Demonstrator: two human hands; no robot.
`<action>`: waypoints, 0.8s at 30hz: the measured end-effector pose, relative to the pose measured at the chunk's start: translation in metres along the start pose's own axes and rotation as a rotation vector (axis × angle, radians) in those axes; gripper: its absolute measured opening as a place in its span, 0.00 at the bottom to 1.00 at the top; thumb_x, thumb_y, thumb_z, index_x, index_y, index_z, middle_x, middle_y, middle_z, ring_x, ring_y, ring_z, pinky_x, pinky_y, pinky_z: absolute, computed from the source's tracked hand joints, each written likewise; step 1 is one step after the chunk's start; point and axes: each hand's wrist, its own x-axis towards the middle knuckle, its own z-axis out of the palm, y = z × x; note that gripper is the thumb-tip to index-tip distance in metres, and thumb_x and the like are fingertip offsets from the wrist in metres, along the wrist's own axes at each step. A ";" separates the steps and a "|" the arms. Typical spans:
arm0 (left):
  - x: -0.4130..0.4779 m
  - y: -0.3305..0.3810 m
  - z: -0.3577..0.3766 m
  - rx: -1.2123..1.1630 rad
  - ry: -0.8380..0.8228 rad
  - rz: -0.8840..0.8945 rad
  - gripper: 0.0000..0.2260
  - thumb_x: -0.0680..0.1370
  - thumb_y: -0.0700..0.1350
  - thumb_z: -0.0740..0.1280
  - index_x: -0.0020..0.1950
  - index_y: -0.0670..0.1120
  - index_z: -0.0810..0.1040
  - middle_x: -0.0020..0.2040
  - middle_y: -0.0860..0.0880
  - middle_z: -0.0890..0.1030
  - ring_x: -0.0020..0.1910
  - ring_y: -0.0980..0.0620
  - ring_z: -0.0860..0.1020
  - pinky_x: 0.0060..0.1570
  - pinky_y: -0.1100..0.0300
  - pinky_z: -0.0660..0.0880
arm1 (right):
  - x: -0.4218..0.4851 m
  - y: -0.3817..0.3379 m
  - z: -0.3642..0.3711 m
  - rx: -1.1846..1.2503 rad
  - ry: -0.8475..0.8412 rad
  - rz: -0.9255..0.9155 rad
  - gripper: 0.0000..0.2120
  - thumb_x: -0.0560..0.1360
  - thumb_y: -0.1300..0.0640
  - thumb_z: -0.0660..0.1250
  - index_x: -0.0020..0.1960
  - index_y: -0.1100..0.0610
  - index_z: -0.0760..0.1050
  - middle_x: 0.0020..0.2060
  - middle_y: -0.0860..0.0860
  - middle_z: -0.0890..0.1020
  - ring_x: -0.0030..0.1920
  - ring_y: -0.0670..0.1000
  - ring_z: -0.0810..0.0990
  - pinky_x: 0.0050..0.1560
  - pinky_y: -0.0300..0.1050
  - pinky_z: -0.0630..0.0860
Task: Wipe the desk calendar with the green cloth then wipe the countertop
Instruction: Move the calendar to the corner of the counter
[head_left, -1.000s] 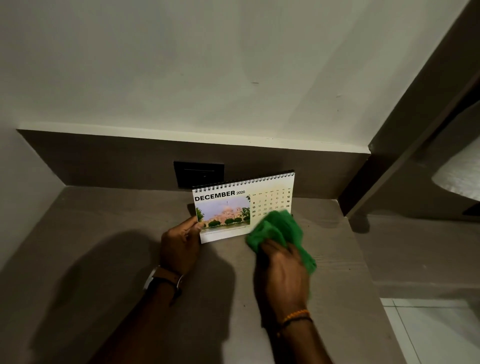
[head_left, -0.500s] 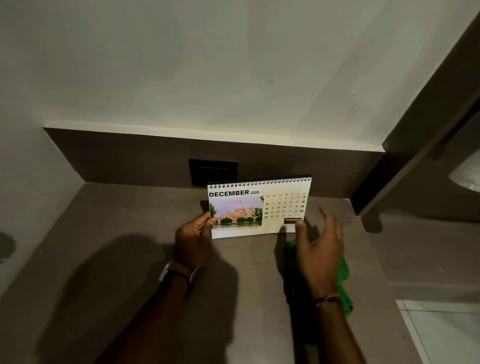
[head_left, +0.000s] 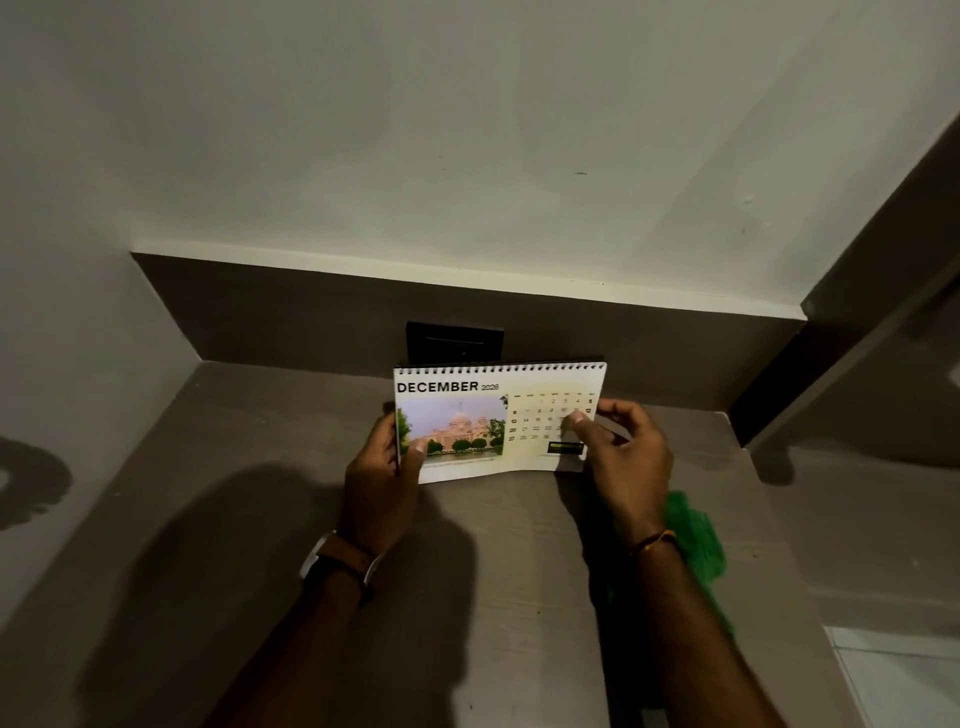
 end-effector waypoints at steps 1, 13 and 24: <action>0.000 -0.004 -0.009 0.002 0.024 -0.016 0.14 0.78 0.43 0.65 0.63 0.52 0.73 0.55 0.57 0.81 0.54 0.61 0.79 0.51 0.65 0.76 | -0.001 -0.004 0.010 0.007 -0.033 0.004 0.11 0.72 0.54 0.78 0.50 0.48 0.78 0.41 0.39 0.85 0.46 0.35 0.84 0.40 0.29 0.79; -0.006 -0.034 -0.122 0.185 0.162 -0.189 0.14 0.82 0.46 0.56 0.67 0.44 0.67 0.60 0.45 0.77 0.51 0.49 0.76 0.42 0.58 0.71 | -0.030 -0.037 0.145 -0.063 -0.342 -0.070 0.11 0.77 0.60 0.73 0.53 0.53 0.72 0.53 0.48 0.85 0.45 0.34 0.79 0.39 0.22 0.74; -0.002 -0.053 -0.167 0.308 0.276 -0.357 0.12 0.83 0.45 0.54 0.64 0.42 0.66 0.57 0.41 0.77 0.48 0.44 0.76 0.48 0.49 0.72 | -0.052 -0.054 0.203 -0.048 -0.511 -0.043 0.12 0.79 0.63 0.69 0.58 0.55 0.69 0.61 0.55 0.83 0.59 0.51 0.82 0.42 0.24 0.76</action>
